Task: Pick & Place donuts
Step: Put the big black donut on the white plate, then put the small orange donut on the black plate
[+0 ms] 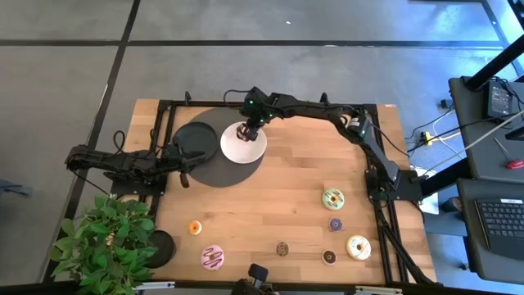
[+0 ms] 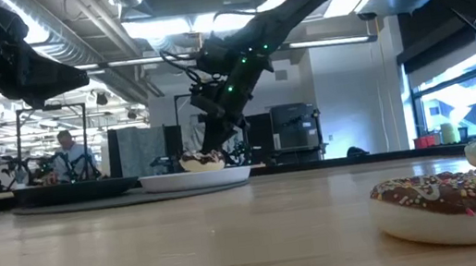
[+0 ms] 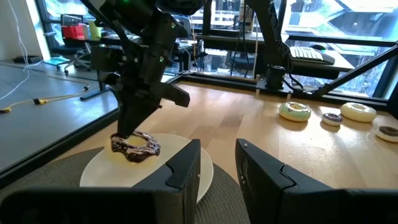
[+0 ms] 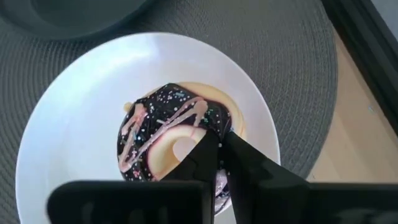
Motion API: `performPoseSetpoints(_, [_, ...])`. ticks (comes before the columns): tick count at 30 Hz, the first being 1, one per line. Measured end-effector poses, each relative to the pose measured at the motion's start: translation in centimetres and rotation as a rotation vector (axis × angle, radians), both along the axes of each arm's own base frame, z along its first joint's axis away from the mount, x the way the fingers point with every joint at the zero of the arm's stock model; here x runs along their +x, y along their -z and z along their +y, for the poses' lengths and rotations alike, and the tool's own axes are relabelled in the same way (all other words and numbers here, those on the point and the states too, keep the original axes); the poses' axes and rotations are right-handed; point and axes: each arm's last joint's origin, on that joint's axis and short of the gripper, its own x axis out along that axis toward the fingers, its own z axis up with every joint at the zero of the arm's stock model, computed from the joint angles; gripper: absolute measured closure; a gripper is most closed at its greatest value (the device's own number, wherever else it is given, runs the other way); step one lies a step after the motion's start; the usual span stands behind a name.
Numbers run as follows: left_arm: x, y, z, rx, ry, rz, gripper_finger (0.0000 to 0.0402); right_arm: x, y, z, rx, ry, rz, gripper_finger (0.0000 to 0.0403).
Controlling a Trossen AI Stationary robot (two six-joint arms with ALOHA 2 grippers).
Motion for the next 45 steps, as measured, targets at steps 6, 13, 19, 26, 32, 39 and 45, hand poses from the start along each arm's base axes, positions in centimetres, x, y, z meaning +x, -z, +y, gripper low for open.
performPoseSetpoints(6, [0.00,0.00,0.00,0.000,0.000,0.000,0.0304,0.02,-0.03,-0.05,-0.035,-0.031,0.003,0.0369])
performPoseSetpoints(13, [0.00,0.00,0.00,-0.001,0.001,0.000,0.0304,0.12,-0.10,-0.09,-0.042,-0.033,-0.009,0.0369])
performPoseSetpoints(19, [0.00,0.00,0.00,-0.008,0.000,-0.003,0.0304,0.12,-0.09,-0.09,-0.050,-0.043,-0.007,0.0368])
performPoseSetpoints(26, [0.00,0.00,0.00,-0.008,0.000,-0.003,0.0304,0.11,-0.09,-0.09,-0.058,-0.052,-0.005,0.0367])
performPoseSetpoints(32, [0.00,0.00,0.00,-0.008,0.000,-0.003,0.0304,0.11,-0.09,-0.10,-0.060,-0.051,-0.004,0.0367])
performPoseSetpoints(39, [0.00,0.00,0.00,-0.008,0.000,-0.003,0.0304,0.13,-0.11,-0.10,-0.062,-0.052,-0.007,0.0323])
performPoseSetpoints(45, [0.00,0.00,0.00,-0.008,0.000,-0.003,0.0304,0.15,-0.12,-0.09,-0.062,-0.052,-0.008,0.0280])
